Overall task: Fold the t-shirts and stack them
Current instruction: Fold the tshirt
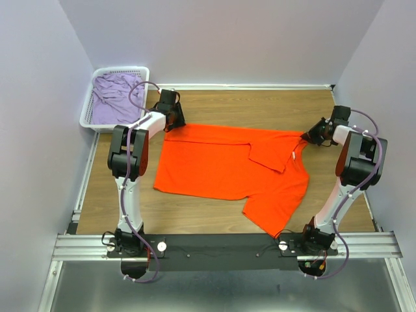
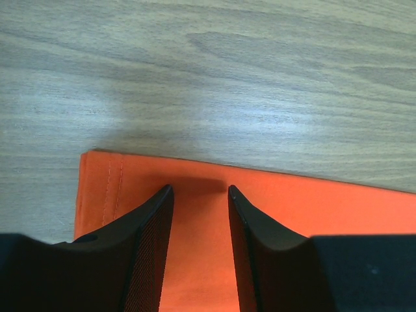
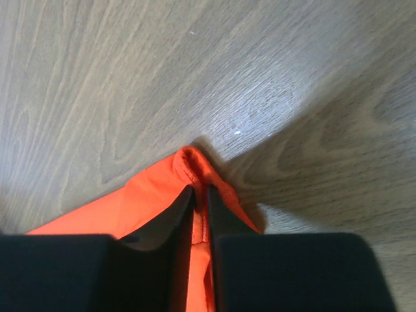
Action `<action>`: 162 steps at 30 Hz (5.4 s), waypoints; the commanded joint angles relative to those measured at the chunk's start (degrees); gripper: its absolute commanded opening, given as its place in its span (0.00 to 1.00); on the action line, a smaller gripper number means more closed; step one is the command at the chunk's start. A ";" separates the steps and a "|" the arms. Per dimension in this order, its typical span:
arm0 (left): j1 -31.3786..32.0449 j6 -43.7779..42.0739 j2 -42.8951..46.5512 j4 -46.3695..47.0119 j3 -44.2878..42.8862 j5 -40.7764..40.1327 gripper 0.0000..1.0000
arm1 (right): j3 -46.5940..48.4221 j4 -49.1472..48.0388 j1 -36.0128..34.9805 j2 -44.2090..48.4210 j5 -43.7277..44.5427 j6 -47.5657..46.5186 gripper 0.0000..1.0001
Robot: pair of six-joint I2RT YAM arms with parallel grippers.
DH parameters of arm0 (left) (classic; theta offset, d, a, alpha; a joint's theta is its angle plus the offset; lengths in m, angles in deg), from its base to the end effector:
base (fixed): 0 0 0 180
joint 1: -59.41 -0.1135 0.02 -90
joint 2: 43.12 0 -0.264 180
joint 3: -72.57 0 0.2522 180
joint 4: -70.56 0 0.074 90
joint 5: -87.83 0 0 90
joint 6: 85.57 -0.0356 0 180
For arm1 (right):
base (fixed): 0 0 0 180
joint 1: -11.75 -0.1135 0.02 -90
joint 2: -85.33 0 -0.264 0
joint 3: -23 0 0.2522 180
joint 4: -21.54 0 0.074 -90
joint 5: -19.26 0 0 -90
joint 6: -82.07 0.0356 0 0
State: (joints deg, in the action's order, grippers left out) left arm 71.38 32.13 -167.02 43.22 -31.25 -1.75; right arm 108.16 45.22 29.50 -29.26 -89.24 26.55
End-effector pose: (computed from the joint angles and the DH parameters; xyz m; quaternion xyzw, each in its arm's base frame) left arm 0.4678 -0.0994 0.1653 -0.1262 0.9232 -0.1264 0.3404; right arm 0.3979 -0.1155 0.1435 0.3665 0.8631 0.1963 0.2868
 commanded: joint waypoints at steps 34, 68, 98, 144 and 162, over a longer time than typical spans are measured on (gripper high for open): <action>3.15 -0.81 -0.28 -2.67 -2.20 -5.26 0.55 | 2.42 9.34 -15.92 -2.64 23.16 -9.34 0.49; 6.49 0.86 5.07 -8.83 1.91 -7.54 0.52 | 1.58 18.74 -15.65 19.47 17.98 -11.89 0.87; 0.69 -2.65 -11.29 -19.02 -26.22 -7.46 0.59 | -18.84 24.98 -15.47 42.35 28.42 -10.23 1.00; 10.27 14.48 35.74 -7.51 43.48 -7.02 0.56 | -13.65 29.11 -20.22 35.22 28.52 -10.57 0.90; 10.27 14.75 36.88 -7.60 47.61 -7.63 0.28 | -13.04 29.20 -20.04 36.71 36.50 -10.66 0.90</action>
State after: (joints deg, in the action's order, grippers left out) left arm 81.54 46.29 -129.84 37.10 14.03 -8.24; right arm 94.04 73.24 9.18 5.45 -58.46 16.27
